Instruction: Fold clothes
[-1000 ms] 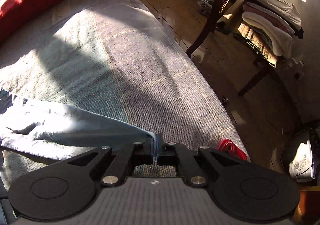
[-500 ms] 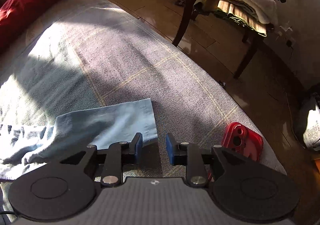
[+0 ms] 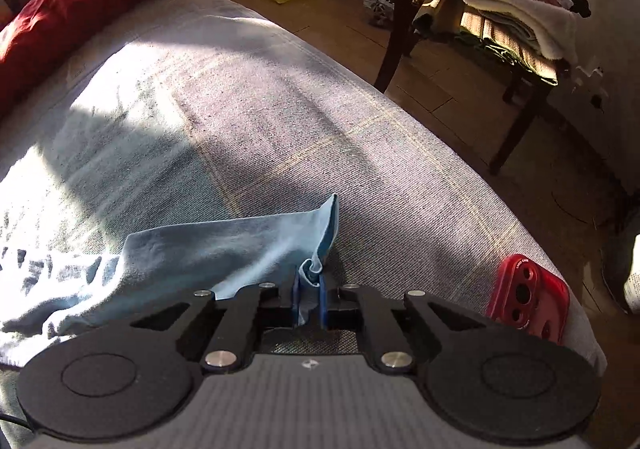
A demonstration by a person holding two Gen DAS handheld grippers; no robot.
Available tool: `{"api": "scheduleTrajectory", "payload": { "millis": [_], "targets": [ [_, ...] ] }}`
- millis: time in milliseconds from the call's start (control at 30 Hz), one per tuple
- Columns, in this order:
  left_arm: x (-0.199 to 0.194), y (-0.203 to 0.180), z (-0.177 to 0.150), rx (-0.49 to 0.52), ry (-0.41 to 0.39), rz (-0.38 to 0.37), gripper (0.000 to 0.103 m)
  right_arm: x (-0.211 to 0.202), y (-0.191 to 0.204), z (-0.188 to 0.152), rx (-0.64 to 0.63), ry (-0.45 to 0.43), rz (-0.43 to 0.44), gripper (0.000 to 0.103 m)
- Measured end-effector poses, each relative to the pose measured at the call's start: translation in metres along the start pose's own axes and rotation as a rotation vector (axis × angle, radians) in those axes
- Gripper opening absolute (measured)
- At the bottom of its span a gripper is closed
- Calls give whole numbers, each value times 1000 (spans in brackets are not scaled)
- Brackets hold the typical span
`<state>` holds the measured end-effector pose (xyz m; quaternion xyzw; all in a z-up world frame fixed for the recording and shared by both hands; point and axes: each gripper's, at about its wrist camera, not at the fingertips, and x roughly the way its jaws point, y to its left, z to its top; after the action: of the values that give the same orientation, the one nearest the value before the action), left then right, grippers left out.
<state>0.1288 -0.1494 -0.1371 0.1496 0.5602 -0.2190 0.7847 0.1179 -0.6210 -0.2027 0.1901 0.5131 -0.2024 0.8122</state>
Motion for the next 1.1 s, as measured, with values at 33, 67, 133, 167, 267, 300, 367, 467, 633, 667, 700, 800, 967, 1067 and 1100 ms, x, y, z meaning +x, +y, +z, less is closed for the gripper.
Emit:
{"api": "scheduleTrajectory", "payload": {
  "millis": [33, 67, 133, 167, 267, 300, 367, 467, 633, 667, 700, 800, 967, 1067, 1100],
  "targets": [
    [0, 1, 0, -4, -2, 0, 59, -6, -2, -1, 7, 18, -9, 10],
    [-1, 3, 0, -8, -4, -1, 59, -13, -5, -2, 15, 38, -34, 10],
    [-1, 5, -1, -17, -7, 1, 60, -22, -10, -3, 24, 66, -97, 14],
    [-1, 6, -1, -21, -8, 3, 60, -25, -11, -4, 25, 75, -127, 22],
    [0, 8, -2, -32, -10, 3, 61, -32, -2, -3, -21, 35, -196, 30],
    [1, 9, -3, -36, -11, 3, 61, -34, 1, -3, -34, 22, -206, 32],
    [2, 8, -3, -38, -10, 4, 61, -34, 22, -1, -50, 19, -78, 37],
    [5, 8, -4, -39, -5, 7, 61, -15, 65, -4, -112, 51, 53, 42],
    [2, 14, -6, -48, -11, 17, 61, 23, 110, -12, -233, 56, 31, 42],
    [2, 17, -7, -57, -15, 23, 61, 28, 111, -8, -222, 34, 9, 43],
    [1, 20, -8, -67, -18, 29, 61, 27, 111, -4, -190, 26, -7, 43],
    [0, 31, -13, -112, -25, 37, 61, 7, 135, 1, -229, -12, 14, 45],
    [1, 47, -23, -184, -29, 39, 61, -14, 208, -26, -399, 15, 203, 50],
    [1, 61, -29, -206, -46, 43, 61, -17, 244, -44, -434, 40, 295, 50],
    [1, 67, -31, -216, -54, 50, 61, -19, 257, -51, -442, 47, 330, 50]
  ]
}}
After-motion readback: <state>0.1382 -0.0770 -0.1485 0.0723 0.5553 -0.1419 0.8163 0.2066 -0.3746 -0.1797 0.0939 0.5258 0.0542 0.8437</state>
